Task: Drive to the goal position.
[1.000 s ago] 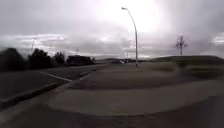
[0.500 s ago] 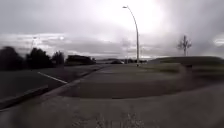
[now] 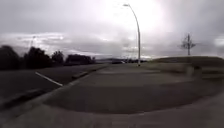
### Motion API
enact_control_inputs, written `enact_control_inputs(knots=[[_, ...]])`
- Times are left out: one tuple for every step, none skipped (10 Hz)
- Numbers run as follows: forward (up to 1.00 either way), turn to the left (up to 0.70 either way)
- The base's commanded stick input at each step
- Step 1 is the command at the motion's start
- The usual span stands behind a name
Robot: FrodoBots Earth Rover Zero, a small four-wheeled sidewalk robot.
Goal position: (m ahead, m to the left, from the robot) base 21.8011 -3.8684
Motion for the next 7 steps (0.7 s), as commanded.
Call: enact_control_inputs(knots=[[1.00, 0.00], [1.00, 0.00], [1.00, -0.40], [1.00, -0.40], [1.00, -0.36], [1.00, -0.19], [1.00, -0.02]])
